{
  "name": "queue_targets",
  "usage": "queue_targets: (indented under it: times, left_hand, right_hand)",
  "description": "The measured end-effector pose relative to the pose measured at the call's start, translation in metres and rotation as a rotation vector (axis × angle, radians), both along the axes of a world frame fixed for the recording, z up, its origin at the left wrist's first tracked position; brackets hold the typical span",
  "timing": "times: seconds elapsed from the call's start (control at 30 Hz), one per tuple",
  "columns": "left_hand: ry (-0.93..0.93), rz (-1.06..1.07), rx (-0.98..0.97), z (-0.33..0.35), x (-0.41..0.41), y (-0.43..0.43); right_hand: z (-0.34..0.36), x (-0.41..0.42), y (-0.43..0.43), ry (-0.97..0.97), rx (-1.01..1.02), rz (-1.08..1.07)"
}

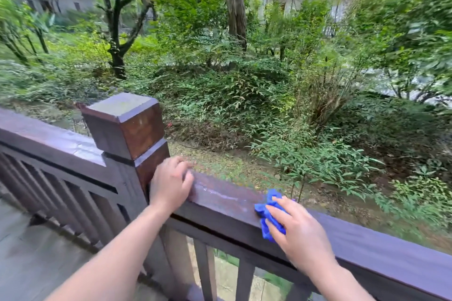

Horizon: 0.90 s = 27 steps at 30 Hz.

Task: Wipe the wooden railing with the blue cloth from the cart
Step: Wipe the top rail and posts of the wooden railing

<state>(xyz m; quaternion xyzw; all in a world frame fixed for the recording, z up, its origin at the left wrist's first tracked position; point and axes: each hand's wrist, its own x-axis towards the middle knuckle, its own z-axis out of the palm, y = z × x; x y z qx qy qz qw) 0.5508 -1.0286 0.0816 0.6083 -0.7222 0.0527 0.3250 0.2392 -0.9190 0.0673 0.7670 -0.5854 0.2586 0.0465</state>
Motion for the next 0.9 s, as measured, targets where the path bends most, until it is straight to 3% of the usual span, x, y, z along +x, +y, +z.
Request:
queue_targets:
  times: [0.17,0.33,0.5,0.67,0.83,0.9]
  left_hand:
    - [0.108,0.091,0.091,-0.016,0.009,-0.009]
    - [0.130,0.071,0.081,-0.016,0.010,-0.013]
    - [0.111,0.088,0.102,-0.013,0.010,-0.007]
    - [0.089,0.055,0.077,-0.014,0.012,-0.005]
    - [0.079,0.081,0.085,-0.013,0.012,-0.004]
    - [0.077,0.083,0.080,-0.013,0.012,-0.004]
  right_hand:
    - [0.012,-0.004,-0.016,-0.128,0.051,-0.244]
    - [-0.001,-0.006,0.009,0.022,0.003,0.016]
    - [0.016,-0.016,-0.009,-0.111,0.070,-0.293]
    - [0.003,0.027,0.008,0.008,0.023,0.079]
    - [0.019,0.014,-0.021,-0.100,0.095,-0.156]
    - [0.020,0.033,-0.020,-0.076,0.080,-0.103]
